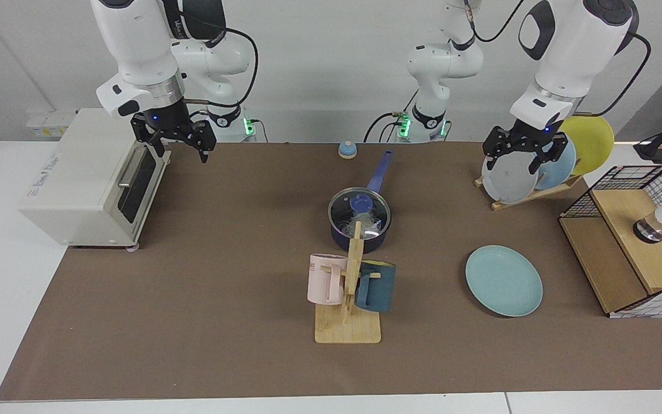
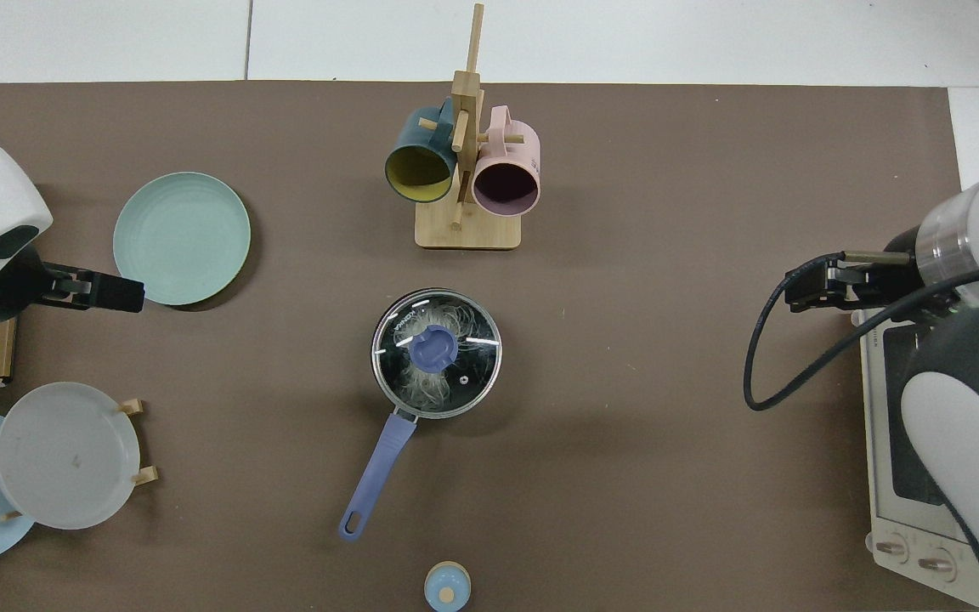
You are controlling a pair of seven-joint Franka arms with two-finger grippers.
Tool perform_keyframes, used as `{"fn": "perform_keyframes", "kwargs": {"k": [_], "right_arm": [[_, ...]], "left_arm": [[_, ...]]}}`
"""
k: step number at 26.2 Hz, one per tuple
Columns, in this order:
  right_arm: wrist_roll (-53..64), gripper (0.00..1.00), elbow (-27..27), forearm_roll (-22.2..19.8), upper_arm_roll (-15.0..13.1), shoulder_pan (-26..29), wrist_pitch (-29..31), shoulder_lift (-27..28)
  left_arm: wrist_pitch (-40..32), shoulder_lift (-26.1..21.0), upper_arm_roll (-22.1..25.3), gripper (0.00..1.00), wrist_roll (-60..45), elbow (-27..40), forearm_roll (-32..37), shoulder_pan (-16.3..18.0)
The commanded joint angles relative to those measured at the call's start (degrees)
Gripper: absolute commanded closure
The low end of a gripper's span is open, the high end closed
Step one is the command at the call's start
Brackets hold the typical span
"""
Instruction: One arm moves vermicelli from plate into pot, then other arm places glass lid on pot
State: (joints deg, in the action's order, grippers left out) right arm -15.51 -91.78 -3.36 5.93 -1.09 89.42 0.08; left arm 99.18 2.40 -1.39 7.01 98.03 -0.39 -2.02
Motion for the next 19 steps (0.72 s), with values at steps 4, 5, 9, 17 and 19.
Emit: {"fn": "perform_keyframes", "kwargs": {"k": [4, 5, 9, 17, 19], "right_arm": [[1.36, 0.01, -3.24, 1.51, -0.22, 0.39, 2.16, -2.54], [1.62, 0.01, -2.97, 1.60, -0.22, 0.48, 1.90, -2.28], [1.80, 0.01, -2.71, 1.60, -0.22, 0.57, 0.23, -2.45], [1.54, 0.01, -2.35, 2.48, -0.22, 0.65, 1.28, -2.28], [1.88, 0.01, -2.35, 2.48, -0.22, 0.74, 2.85, -2.01]], "left_arm": [[-0.57, 1.20, -0.10, 0.00, 2.04, 0.85, -0.14, 0.17], [-0.66, 1.20, -0.10, 0.00, 2.04, 0.85, -0.14, 0.17], [-0.48, 1.11, -0.10, 0.00, 1.86, 0.85, -0.14, 0.00], [-0.57, 1.20, -0.10, 0.00, 1.42, 0.67, -0.14, -0.09], [-0.57, 1.20, -0.10, 0.00, 1.42, 0.58, -0.14, -0.18]]}}
